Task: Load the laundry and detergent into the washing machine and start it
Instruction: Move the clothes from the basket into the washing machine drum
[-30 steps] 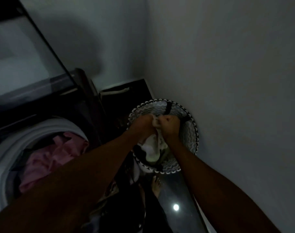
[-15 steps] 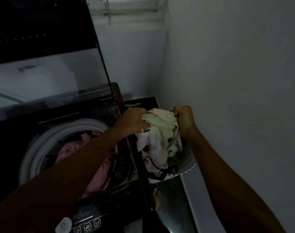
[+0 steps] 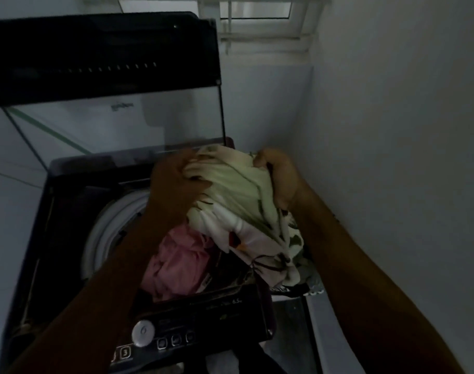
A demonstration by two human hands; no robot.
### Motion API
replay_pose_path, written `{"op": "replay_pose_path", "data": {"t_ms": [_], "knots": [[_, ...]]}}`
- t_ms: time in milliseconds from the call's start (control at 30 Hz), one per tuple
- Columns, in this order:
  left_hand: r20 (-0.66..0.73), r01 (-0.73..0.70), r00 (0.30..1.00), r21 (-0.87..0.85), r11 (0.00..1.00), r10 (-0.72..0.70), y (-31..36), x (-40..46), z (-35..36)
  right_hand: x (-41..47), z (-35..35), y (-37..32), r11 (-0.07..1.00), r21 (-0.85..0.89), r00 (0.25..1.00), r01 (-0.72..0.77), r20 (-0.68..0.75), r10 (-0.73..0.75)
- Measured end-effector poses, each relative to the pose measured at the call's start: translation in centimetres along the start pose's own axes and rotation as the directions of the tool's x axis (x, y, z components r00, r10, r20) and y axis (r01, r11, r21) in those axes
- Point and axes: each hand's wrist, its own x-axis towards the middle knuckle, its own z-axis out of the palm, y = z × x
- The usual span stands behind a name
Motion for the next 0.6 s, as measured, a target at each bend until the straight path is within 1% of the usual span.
{"op": "replay_pose_path", "data": {"t_ms": [67,100,167,200,267,300,333,367,400,433,467,533,600], "knots": [[-0.195,0.059,0.977,-0.132,0.990,-0.085,-0.9,-0.3,-2.9,0.8,2.9,0.3,0.996,-0.087,0.998,0.026,0.067,-0.020],[-0.295,0.092,0.945,-0.183,0.979,-0.144,-1.8,-0.4,-4.3,1.4,4.4,0.9,0.985,-0.151,0.993,0.087,0.096,-0.073],[-0.444,0.181,0.851,-0.249,0.951,-0.279,-4.4,-1.0,-6.8,2.2,6.8,2.3,0.922,-0.346,0.980,0.175,0.148,-0.130],[-0.489,0.234,0.800,-0.280,0.931,-0.348,-5.8,-1.3,-8.0,2.8,7.3,3.2,0.872,-0.455,0.978,0.181,0.177,-0.111],[-0.534,0.380,0.688,-0.312,0.871,-0.492,-9.0,-2.1,-9.6,3.7,7.7,5.1,0.741,-0.651,0.976,0.164,0.216,-0.025],[-0.526,0.478,0.624,-0.327,0.815,-0.578,-10.6,-2.8,-10.2,4.2,7.5,6.1,0.640,-0.751,0.973,0.162,0.231,0.025],[-0.466,0.571,0.572,-0.364,0.736,-0.675,-12.0,-3.7,-10.4,4.7,7.1,7.1,0.483,-0.860,0.969,0.164,0.233,0.085],[-0.363,0.627,0.563,-0.398,0.670,-0.742,-13.3,-4.7,-10.1,5.2,6.4,8.1,0.304,-0.935,0.965,0.182,0.230,0.130],[-0.258,0.661,0.593,-0.385,0.644,-0.763,-14.6,-5.8,-9.8,5.6,5.9,9.0,0.168,-0.964,0.959,0.205,0.232,0.165],[-0.180,0.682,0.634,-0.328,0.653,-0.752,-15.7,-6.8,-9.4,5.8,5.5,9.9,0.082,-0.971,0.953,0.224,0.235,0.191],[-0.131,0.700,0.659,-0.250,0.668,-0.740,-16.5,-7.5,-9.0,6.0,5.1,10.9,0.031,-0.973,0.949,0.228,0.229,0.217],[-0.111,0.691,0.714,-0.050,0.721,-0.692,-17.6,-8.3,-8.4,6.4,4.3,12.7,-0.027,-0.975,0.950,0.219,0.207,0.234],[-0.150,0.631,0.776,0.185,0.753,-0.613,-17.7,-8.1,-7.6,6.6,3.8,14.1,-0.070,-0.982,0.962,0.174,0.155,0.227]]}}
